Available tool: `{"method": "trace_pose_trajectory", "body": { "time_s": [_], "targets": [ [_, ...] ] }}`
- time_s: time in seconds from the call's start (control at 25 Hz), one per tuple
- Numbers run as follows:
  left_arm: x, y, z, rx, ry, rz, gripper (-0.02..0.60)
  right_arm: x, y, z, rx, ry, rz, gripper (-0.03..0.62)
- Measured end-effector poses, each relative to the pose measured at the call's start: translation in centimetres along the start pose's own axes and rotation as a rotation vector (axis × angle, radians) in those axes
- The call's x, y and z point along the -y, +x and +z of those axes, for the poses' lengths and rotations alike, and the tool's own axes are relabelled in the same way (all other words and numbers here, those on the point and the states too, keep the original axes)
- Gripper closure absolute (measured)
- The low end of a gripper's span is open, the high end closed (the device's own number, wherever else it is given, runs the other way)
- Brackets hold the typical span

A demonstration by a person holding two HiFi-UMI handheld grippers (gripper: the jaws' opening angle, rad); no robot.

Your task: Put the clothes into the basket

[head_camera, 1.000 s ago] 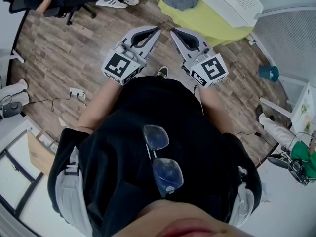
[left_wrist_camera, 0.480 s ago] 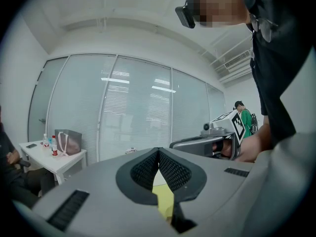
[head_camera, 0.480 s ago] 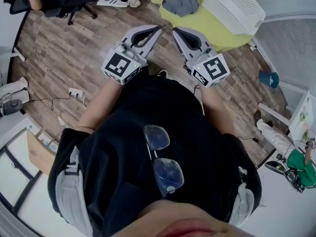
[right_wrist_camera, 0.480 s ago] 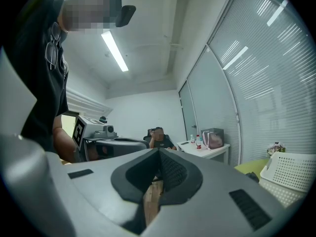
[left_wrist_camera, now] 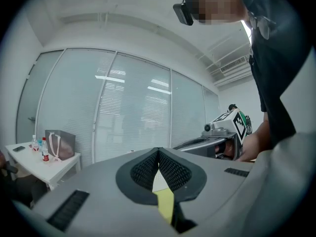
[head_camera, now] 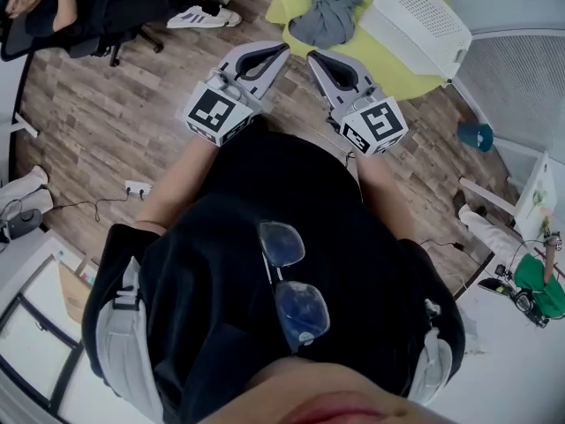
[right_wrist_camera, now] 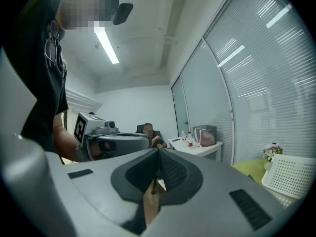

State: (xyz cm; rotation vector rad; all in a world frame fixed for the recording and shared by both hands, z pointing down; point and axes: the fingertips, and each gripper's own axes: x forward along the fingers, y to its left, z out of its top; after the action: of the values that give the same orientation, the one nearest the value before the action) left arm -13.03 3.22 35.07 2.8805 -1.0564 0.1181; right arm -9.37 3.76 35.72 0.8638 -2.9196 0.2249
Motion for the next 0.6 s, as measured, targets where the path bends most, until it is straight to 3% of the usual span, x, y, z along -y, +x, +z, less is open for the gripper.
{"method": "trace_pose_trajectory", "body": {
  "time_s": [0.6],
  "targets": [
    [-12.3,1.9,-0.6,-0.03,-0.016,-0.213,0.572,5.6,11.1,1.2,-0.023,0.049,-0.213,0.568]
  ]
}}
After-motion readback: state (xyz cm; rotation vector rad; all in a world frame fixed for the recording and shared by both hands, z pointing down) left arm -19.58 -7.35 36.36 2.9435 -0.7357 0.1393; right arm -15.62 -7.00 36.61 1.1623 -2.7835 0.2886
